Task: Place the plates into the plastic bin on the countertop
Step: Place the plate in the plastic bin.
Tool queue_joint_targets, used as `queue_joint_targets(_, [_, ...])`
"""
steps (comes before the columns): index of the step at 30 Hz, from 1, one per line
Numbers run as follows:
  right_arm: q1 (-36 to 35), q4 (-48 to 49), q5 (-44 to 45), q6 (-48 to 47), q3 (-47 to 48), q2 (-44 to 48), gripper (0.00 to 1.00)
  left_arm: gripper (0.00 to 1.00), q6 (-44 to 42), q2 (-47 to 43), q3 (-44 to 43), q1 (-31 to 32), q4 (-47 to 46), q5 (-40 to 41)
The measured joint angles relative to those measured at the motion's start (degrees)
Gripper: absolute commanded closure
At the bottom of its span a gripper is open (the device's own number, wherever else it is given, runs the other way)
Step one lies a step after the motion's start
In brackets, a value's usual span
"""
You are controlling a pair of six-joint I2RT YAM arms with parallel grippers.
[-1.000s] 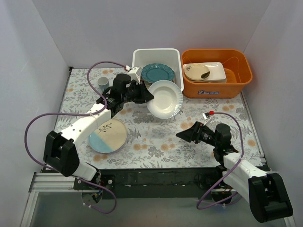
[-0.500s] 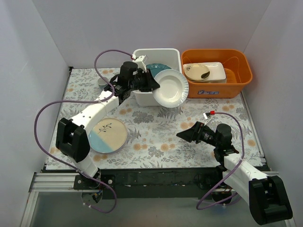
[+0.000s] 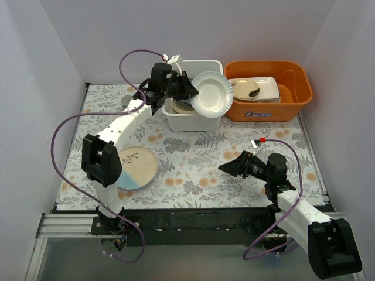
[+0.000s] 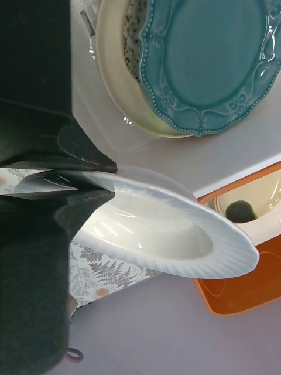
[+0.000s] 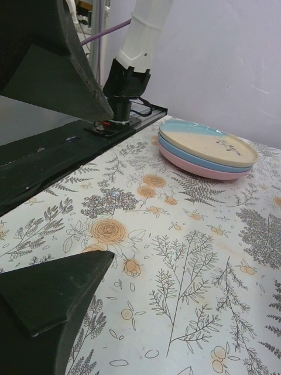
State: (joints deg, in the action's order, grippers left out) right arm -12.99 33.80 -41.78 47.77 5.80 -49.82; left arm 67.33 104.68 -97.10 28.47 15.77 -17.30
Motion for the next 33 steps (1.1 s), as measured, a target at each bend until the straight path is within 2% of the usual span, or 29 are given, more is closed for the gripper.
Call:
queue_joint_targets(14, [0.4, -1.0, -0.5, -0.4, 0.0, 0.0, 0.02, 1.00, 2.5, 8.4, -12.2, -1.8, 4.0, 5.1])
queue_joint_targets(33, [1.0, -1.1, -0.8, -1.6, 0.0, -0.7, 0.02, 1.00, 3.0, 14.0, -15.4, -5.1, 6.9, 9.2])
